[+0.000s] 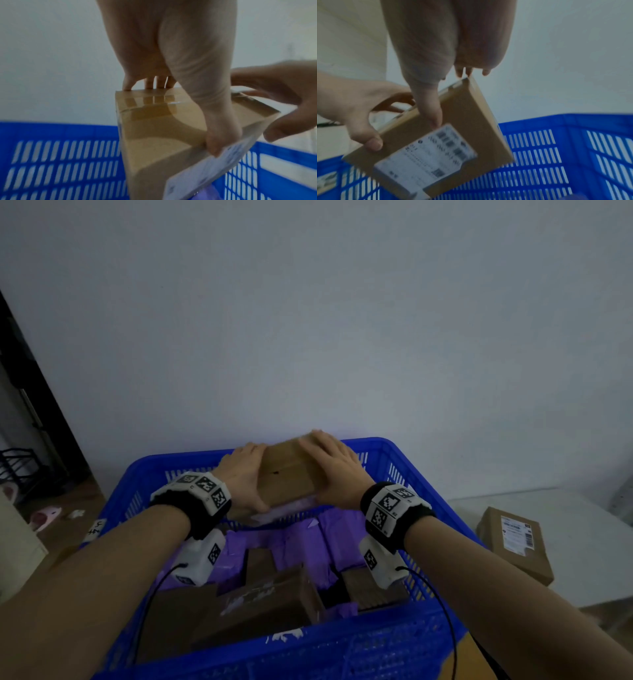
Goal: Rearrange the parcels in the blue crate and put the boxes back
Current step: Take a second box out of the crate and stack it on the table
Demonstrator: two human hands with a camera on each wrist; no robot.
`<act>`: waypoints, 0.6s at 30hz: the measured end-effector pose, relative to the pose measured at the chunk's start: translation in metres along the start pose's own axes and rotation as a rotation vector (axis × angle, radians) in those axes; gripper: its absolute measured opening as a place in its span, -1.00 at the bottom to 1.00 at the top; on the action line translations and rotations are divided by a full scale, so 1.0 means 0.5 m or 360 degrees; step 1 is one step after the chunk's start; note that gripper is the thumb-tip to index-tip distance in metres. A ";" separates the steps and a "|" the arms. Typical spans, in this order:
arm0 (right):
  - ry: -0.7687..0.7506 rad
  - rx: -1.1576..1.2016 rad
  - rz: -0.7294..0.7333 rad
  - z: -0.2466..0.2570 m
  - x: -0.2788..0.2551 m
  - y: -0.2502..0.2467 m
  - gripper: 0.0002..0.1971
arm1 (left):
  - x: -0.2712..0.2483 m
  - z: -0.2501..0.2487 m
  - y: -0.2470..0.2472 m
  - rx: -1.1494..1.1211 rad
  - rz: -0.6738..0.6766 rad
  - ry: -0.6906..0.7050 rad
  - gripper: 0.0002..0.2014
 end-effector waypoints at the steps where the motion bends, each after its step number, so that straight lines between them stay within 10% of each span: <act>1: 0.0130 0.0097 -0.0079 -0.018 -0.001 -0.011 0.09 | -0.007 0.017 -0.008 -0.0269 -0.0060 -0.0093 0.07; 8: 0.0761 0.1497 -0.0058 -0.089 -0.030 0.038 -0.11 | -0.044 0.114 0.016 -0.1878 -0.0282 -0.0785 -0.03; 18: 0.0750 0.2309 -0.0095 -0.095 -0.039 0.043 -0.27 | -0.034 0.061 0.002 -0.2402 -0.0220 -0.0605 -0.50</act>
Point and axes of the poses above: each hand's wrist, its own x-axis towards the middle knuckle, its own y-axis out of the palm, z = x × y, the point moved 10 cm from there along x, towards the middle knuckle, and after that the axes turned 3 degrees about -z, right-handed, at the moved point
